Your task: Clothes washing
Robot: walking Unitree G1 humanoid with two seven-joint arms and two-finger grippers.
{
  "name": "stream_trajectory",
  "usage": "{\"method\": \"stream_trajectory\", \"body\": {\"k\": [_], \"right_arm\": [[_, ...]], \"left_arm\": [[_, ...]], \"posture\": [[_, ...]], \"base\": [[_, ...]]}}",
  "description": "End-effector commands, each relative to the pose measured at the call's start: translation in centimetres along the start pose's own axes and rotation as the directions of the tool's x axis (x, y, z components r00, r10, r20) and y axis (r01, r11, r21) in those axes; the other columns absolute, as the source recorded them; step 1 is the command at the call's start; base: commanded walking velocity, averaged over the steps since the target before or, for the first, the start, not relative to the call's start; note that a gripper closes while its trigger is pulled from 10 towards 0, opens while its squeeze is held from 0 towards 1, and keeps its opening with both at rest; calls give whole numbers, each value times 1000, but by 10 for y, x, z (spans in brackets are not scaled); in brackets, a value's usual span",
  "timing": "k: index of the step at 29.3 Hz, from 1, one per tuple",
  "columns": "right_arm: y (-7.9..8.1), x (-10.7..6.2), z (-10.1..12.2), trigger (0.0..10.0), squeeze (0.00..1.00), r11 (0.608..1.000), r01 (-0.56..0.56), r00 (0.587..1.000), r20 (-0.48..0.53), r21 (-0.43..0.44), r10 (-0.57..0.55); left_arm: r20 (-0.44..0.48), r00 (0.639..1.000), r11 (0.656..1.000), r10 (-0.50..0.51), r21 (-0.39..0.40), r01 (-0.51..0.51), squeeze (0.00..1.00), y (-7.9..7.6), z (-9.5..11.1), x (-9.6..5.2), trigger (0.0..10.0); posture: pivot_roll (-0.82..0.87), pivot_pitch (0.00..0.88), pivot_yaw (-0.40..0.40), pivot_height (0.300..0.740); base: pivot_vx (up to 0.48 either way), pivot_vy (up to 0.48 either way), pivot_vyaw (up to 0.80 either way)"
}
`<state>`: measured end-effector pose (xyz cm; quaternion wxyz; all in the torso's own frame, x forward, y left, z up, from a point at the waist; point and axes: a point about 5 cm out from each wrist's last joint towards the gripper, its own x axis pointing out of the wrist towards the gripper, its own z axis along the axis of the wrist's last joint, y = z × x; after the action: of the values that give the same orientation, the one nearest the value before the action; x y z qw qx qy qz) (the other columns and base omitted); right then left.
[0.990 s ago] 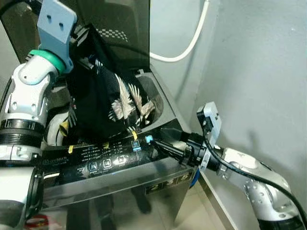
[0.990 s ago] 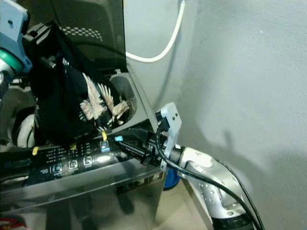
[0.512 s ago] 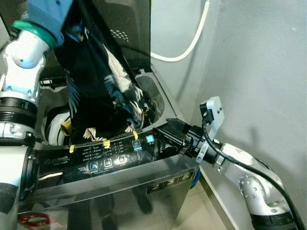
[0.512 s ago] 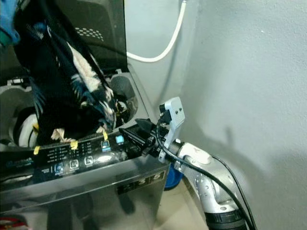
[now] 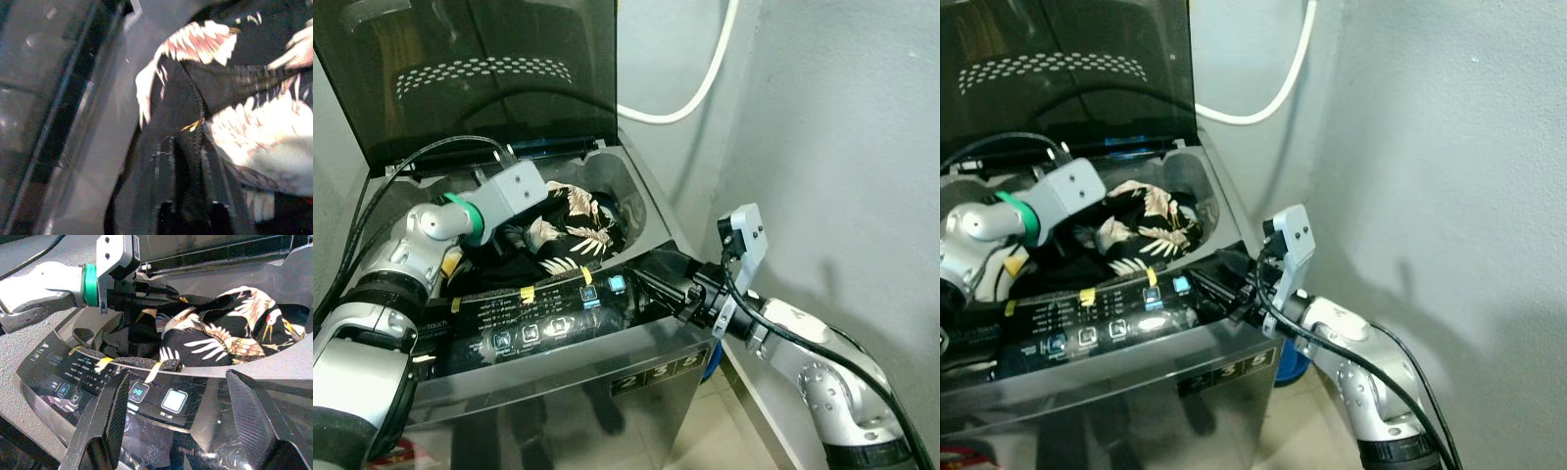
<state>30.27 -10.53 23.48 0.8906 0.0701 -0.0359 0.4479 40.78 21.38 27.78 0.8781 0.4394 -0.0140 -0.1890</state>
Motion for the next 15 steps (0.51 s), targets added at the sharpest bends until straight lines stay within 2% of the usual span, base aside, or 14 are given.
{"method": "stream_trajectory", "body": {"k": [1,2,4,5,6,7,8,9,10,11,12,13,14,15], "right_arm": [[4,-1,-3,10000,0,1000,-8,1000,-11,-12,8],[3,-1,-3,10000,0,1000,1,1000,-8,-12,-2],[3,-1,-3,10000,0,1000,1,1000,-8,-12,-2],[1,-1,-3,10000,0,1000,16,1000,0,-11,-16],[1,-1,-3,10000,0,1000,16,1000,0,-11,-16],[0,0,-2,10000,0,999,30,1000,10,-11,-30],[-2,1,-1,10000,0,999,50,999,22,-10,-50],[-2,1,-1,10000,0,999,50,999,22,-10,-50],[-4,1,0,10000,0,998,68,997,30,-9,-67],[-5,1,0,10000,0,997,82,996,35,-9,-82],[-5,1,0,10000,0,997,82,996,35,-9,-82],[-6,1,0,10000,0,996,91,995,37,-9,-90],[-6,1,0,10000,0,995,96,995,39,-8,-96],[-6,1,0,10000,0,995,99,994,39,-8,-99]], "left_arm": [[-17,1000,1000,17,-13,-17,1000,5,-2,-1,10000],[-12,996,995,93,-37,-93,1000,15,1,-3,10000],[-12,996,995,93,-37,-93,1000,15,1,-3,10000],[-8,977,977,211,-17,-211,0,29,6,-6,10000],[-8,977,977,211,-17,-211,0,29,6,-6,10000],[50,933,934,356,-18,-356,0,46,16,-11,10000],[124,871,880,475,-28,-475,0,62,28,-18,10000],[124,871,880,475,-28,-475,0,62,28,-18,10000],[203,810,834,550,-80,-546,0,75,42,-25,10000],[269,760,804,592,-146,-576,0,84,54,-31,10000],[269,760,804,592,-146,-576,0,84,54,-31,10000],[303,733,792,609,-185,-581,0,89,61,-35,10000],[342,731,807,590,-249,-535,0,92,69,-36,10000],[340,801,864,493,-296,-406,0,87,71,-29,10000]], "posture": [[49,111,87,740],[51,108,87,740],[51,108,87,740],[55,106,88,740],[55,106,88,740],[57,105,91,740],[60,101,93,740],[60,101,93,740],[60,101,95,740],[60,99,99,740],[60,99,99,740],[60,99,99,740],[60,99,103,740],[60,99,106,740]], "base": [[0,0,0],[0,0,0],[0,0,0],[0,0,0],[0,0,0],[0,0,0],[0,0,0],[0,0,0],[0,0,0],[0,0,0],[0,0,0],[0,0,0],[0,0,0],[0,0,0]]}}
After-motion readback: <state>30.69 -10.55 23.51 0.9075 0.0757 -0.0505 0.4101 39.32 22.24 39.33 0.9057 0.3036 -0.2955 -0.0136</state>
